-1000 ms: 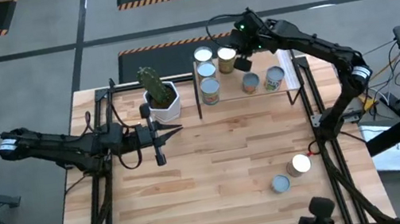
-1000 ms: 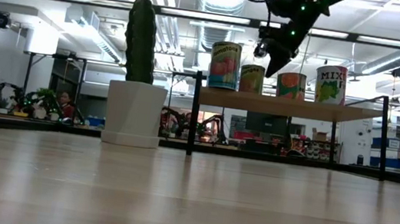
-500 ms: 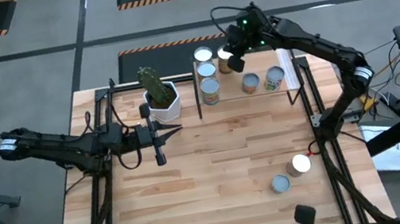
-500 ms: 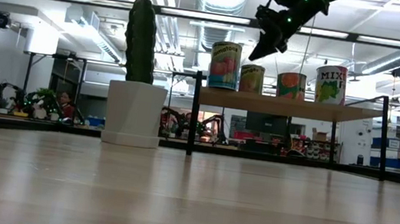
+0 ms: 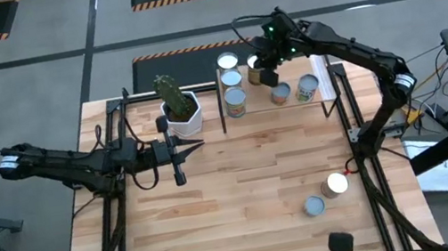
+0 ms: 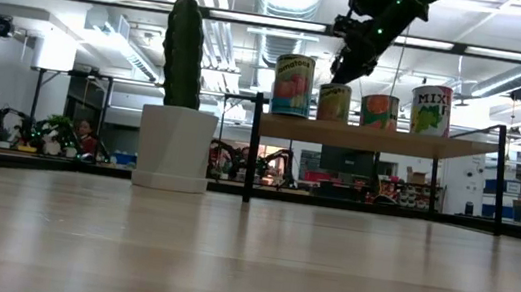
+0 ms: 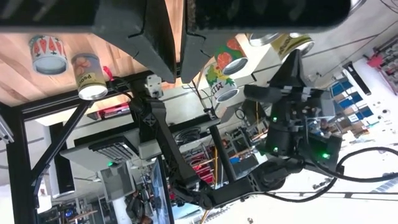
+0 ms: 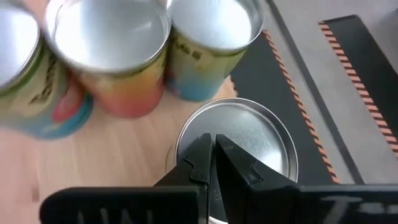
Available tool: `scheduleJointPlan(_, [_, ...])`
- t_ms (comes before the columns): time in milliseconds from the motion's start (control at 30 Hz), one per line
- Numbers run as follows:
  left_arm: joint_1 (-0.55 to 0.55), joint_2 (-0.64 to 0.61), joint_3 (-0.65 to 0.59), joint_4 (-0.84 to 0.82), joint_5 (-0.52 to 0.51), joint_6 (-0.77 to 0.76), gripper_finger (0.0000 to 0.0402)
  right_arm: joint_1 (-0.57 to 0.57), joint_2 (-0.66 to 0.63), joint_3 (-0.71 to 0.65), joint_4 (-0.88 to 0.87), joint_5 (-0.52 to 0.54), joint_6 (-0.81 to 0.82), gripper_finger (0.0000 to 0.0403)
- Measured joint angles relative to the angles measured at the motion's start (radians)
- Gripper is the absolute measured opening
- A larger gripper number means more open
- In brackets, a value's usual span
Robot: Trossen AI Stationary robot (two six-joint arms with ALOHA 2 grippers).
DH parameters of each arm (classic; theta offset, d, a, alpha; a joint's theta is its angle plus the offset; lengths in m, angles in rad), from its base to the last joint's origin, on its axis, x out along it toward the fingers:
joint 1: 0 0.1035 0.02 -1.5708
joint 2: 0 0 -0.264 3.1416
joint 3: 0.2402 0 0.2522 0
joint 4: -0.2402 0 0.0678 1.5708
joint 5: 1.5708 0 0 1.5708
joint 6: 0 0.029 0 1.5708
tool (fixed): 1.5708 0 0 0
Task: Pick and place cans onto a shelf
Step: Adjust the canned oranges on the shelf
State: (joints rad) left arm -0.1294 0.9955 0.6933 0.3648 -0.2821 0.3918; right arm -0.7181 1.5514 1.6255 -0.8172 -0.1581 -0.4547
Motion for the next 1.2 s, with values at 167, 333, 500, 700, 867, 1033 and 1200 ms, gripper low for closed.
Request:
scheduleJointPlan(167, [0.0,0.0,0.0,0.0,0.0,0.005,0.0006,0.0,-0.014,0.018,-0.03,0.001,-0.049,0.0013])
scheduleJointPlan(333, [0.0,0.0,0.0,0.0,0.0,0.005,0.0006,0.0,-0.033,0.091,-0.088,0.001,-0.004,0.0013])
scheduleJointPlan(500, [0.0,0.0,0.0,0.0,0.0,0.005,0.0006,-0.004,-0.035,0.173,-0.284,-0.059,0.011,0.0013])
scheduleJointPlan(700, [0.0,0.0,0.0,0.0,0.0,0.01,0.0006,-0.023,-0.034,0.12,-0.36,-0.156,0.026,0.001])
scheduleJointPlan(867, [0.0,0.0,0.0,0.0,0.0,0.011,0.0006,-0.049,-0.026,0.06,-0.304,-0.092,0.035,0.0009])
scheduleJointPlan(1033, [0.0,0.0,0.0,0.0,0.0,0.011,0.0006,-0.077,-0.012,0.052,-0.252,-0.012,0.036,0.0009])
scheduleJointPlan(1200, [0.0,0.0,0.0,0.0,0.0,0.012,0.0006,-0.095,-0.012,0.052,-0.145,0.029,0.029,0.0009])
